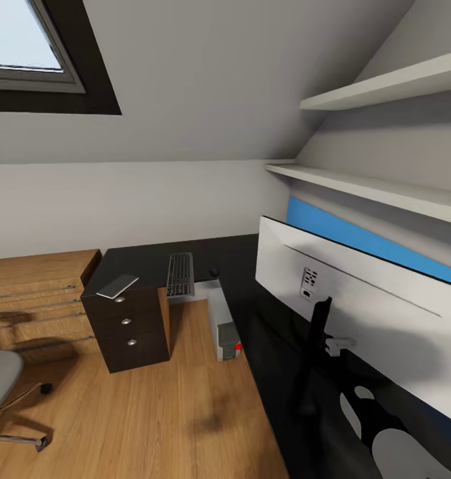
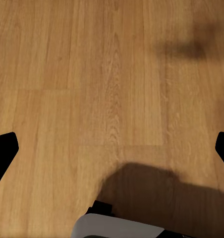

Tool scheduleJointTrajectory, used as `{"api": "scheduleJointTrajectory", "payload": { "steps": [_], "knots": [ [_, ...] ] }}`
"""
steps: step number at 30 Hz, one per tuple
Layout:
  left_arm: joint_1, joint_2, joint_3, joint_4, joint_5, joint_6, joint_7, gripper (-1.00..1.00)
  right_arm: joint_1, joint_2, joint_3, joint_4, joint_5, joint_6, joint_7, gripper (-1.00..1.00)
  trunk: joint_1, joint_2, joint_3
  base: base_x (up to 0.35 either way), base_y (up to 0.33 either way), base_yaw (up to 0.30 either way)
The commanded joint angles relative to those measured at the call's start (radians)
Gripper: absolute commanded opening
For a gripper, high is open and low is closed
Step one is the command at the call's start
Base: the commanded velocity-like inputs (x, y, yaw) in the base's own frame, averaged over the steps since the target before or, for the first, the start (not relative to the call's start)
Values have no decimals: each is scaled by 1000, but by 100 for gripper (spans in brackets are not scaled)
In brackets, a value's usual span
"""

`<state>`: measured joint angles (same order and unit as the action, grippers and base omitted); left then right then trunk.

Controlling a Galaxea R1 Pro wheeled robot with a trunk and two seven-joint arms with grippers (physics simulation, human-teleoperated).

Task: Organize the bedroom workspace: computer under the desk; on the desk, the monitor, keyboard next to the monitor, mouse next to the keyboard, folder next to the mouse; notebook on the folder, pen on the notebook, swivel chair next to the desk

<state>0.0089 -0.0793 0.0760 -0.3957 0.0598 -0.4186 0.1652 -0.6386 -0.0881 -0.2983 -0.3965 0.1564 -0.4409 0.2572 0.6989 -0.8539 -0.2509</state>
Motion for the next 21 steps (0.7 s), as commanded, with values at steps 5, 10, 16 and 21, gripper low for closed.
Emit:
{"api": "scheduleJointTrajectory", "payload": {
  "steps": [5,10,16,21],
  "knots": [
    [0,-1,3,-2,6,-2,-3,100,-1,1,-9,1,10,-4,5,100,0,-1,-1,0,0,0],
    [0,0,3,-2,6,-2,-3,100,-1,1,-9,1,9,-4,5,100,0,-1,-1,0,0,0],
    [0,-1,5,-1,6,-2,-4,100,-1,1,-9,1,9,-4,5,100,0,-1,-1,0,0,0],
    [0,-1,5,-1,6,-2,-4,100,-1,1,-9,2,9,-5,4,100,0,-1,-1,-1,0,0]
  ]
}}
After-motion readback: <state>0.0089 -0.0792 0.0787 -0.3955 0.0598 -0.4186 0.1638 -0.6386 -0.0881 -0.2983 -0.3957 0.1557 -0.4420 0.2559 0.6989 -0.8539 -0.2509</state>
